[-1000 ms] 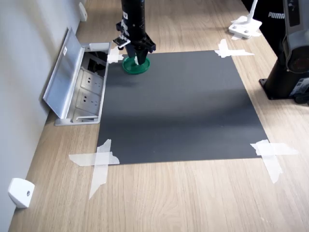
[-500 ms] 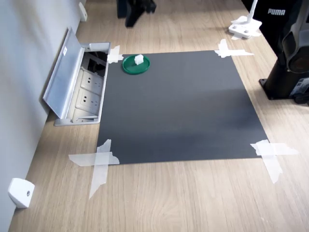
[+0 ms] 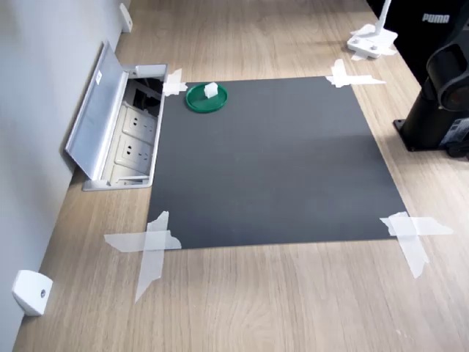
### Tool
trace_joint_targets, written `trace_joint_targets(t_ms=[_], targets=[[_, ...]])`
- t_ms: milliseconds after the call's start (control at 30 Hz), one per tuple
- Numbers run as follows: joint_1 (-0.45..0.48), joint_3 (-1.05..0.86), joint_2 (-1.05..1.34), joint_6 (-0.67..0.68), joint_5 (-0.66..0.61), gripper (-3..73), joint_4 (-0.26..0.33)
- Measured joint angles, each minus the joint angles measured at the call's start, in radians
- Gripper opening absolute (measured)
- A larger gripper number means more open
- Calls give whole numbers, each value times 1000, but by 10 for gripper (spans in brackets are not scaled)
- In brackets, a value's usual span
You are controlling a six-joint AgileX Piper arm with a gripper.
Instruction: Grasp a white terminal and put it on the green lid.
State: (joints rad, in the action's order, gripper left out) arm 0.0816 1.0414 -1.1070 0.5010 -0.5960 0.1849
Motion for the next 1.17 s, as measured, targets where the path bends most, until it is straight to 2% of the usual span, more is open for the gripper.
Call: trace_joint_targets(t_ms=[67, 167, 300, 400, 567, 767, 1167], targets=[[-54, -87, 76, -105, 43, -7, -10], [-106, -217, 203, -257, 129, -7, -61], [-119, -397, 387, -440, 255, -7, -166], [-119, -531, 521, -523, 319, -7, -205], [-119, -708, 728, -549, 331, -8, -206], [-119, -819, 917, -553, 253, -8, -185], [-119, -947, 1056, -553, 203, -8, -185]])
